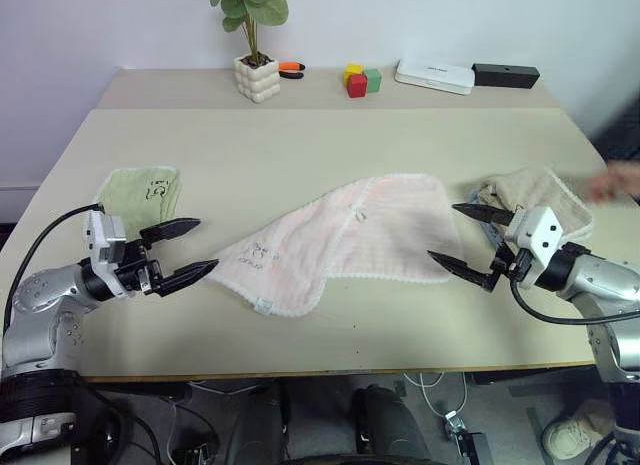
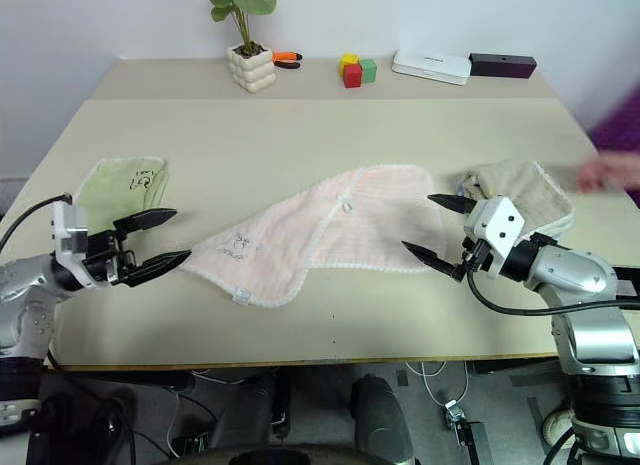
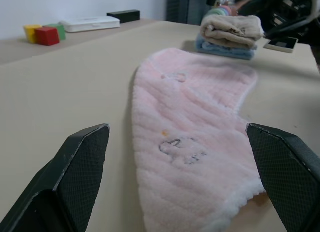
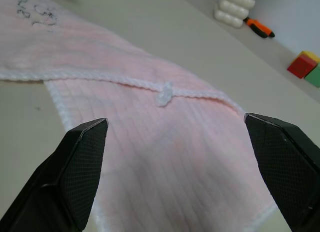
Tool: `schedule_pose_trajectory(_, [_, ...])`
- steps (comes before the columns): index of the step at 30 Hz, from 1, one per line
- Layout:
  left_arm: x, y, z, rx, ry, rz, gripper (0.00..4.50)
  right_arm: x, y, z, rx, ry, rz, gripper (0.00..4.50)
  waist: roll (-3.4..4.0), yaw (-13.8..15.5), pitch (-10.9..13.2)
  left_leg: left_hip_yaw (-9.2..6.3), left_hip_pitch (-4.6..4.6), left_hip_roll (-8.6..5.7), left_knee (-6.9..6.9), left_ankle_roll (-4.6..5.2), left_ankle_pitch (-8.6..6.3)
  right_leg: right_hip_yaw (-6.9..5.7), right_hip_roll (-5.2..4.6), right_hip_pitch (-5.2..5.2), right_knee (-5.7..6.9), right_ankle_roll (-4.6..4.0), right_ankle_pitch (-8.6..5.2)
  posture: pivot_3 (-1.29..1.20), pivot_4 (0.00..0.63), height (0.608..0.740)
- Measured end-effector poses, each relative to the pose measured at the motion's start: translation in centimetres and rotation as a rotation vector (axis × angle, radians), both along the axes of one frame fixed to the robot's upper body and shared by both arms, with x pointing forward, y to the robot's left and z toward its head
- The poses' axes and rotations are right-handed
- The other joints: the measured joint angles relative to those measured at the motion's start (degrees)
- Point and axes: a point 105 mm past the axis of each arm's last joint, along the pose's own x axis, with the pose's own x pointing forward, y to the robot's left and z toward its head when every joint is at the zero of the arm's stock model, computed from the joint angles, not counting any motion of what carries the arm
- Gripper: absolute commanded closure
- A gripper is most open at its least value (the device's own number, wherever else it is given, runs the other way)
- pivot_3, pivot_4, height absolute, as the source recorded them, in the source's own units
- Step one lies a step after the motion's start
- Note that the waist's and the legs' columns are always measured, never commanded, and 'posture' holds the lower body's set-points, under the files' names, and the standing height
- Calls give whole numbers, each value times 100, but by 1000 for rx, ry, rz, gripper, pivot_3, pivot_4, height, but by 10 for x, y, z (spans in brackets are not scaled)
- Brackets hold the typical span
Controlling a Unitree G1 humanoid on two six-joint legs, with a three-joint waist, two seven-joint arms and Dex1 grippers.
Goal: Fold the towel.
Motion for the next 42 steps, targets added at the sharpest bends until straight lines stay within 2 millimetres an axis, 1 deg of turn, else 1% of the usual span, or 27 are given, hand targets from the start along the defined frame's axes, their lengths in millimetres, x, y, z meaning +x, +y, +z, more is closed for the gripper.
schedule_pose_trajectory(2, [-2,-1,-1,3,1,-1,0,1,1,2,0,-8,4,46,0,-1,0,0,0,0,0,0,0,0,0,0,0,0,0,0,150,735])
schedule_pose_trajectory(7, [-14,-22,1,20,20,-94,0,7,5,9,0,-32,16,46,0,11,0,-2,0,0,1,0,0,0,0,2,1,0,0,0,150,735])
schedule_pose_trajectory(12, [-27,-54,5,72,25,-272,0,9,15,-2,39,-11,20,46,0,9,0,-1,0,-1,1,0,0,0,0,2,1,0,0,0,150,735])
schedule_pose_trajectory(18, [-35,-78,-9,191,70,-441,0,15,24,-4,71,-50,14,46,1,-2,0,1,1,-1,1,0,0,1,1,1,0,0,0,0,150,735])
schedule_pose_trajectory(21, [-37,-81,-20,256,101,-470,0,16,31,-7,99,-57,11,46,3,-1,1,0,0,0,-1,0,0,1,3,-1,1,0,0,0,150,735])
schedule_pose_trajectory(24, [-26,-79,-29,319,105,-421,0,16,38,-7,110,-70,8,46,2,18,1,0,0,-1,2,0,0,1,2,0,1,-1,0,0,150,735])
schedule_pose_trajectory(26, [-18,-81,-31,336,81,-391,0,15,43,-5,134,-90,0,46,2,20,1,0,0,-2,2,0,0,1,1,1,0,-1,0,0,150,735])
schedule_pose_trajectory(30, [-17,-93,-37,344,69,-398,0,18,49,1,184,-127,-32,46,2,4,0,0,0,-1,1,0,0,1,3,0,2,0,0,0,150,735])
schedule_pose_trajectory(33, [-17,-93,-38,344,69,-403,0,18,65,4,207,-148,-18,46,3,-11,0,-1,0,0,0,0,0,1,4,-3,4,0,0,0,150,735])
schedule_pose_trajectory(35, [-17,-93,-38,350,56,-413,0,18,73,7,220,-160,-13,46,4,-5,1,0,0,0,0,0,0,1,4,-3,4,0,0,0,150,735])
schedule_pose_trajectory(37, [-15,-93,-39,368,48,-417,0,17,75,11,227,-174,-14,46,3,28,0,0,-1,-2,1,0,0,1,1,0,2,0,0,0,150,735])
schedule_pose_trajectory(39, [-13,-95,-46,415,42,-427,0,15,75,15,231,-187,-21,46,3,66,0,0,-1,-3,5,0,0,1,1,2,2,-1,0,0,150,735])
schedule_pose_trajectory(42, [-10,-96,-62,525,0,-441,0,14,75,18,234,-196,-32,46,3,93,0,1,0,-3,5,0,0,1,1,1,2,-1,0,0,150,735])
